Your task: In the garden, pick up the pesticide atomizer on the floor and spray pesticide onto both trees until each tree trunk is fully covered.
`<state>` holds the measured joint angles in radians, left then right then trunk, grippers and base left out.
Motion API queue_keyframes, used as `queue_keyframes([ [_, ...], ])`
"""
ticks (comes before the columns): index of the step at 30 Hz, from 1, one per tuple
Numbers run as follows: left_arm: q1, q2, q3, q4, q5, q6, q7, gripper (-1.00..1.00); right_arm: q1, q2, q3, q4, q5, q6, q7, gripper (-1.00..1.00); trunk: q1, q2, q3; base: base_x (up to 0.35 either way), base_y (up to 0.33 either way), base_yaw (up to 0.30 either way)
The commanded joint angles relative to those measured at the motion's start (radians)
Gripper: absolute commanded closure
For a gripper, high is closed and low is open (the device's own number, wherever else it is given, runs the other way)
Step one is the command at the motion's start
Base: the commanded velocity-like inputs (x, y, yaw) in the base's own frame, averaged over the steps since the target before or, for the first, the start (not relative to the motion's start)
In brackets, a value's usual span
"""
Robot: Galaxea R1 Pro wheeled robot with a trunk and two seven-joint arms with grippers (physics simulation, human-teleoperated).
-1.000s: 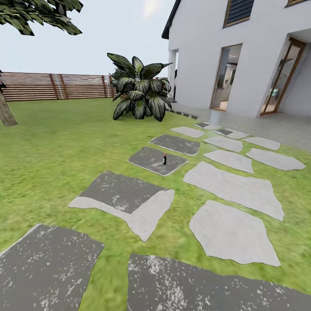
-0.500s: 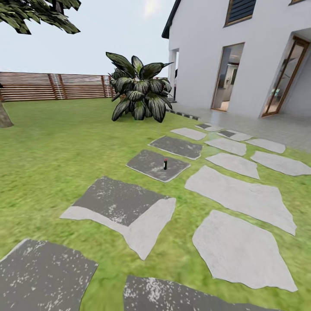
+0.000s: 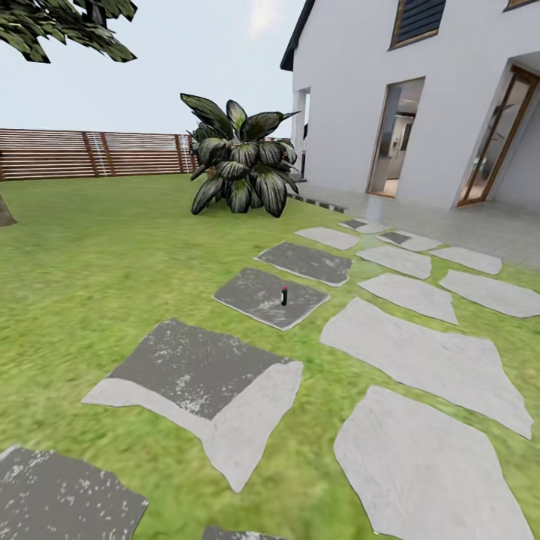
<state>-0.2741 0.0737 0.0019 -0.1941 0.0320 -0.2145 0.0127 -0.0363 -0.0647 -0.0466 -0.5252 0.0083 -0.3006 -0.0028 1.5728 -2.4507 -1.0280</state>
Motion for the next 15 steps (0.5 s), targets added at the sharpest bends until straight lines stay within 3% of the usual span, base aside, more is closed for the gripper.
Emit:
queue_keyframes([
  [1,0.000,0.000,0.000,0.001,0.003,-0.005,0.001,-1.00,0.000,0.000,-0.001,0.001,0.001,-0.003,0.000,-1.00,0.000,0.000,-0.001,0.332,-0.105,0.000],
  [15,0.000,0.000,0.000,0.001,0.003,-0.012,0.001,-1.00,0.000,0.000,-0.001,0.001,0.001,-0.003,0.000,-1.00,0.000,0.000,-0.001,0.332,-0.105,0.000],
])
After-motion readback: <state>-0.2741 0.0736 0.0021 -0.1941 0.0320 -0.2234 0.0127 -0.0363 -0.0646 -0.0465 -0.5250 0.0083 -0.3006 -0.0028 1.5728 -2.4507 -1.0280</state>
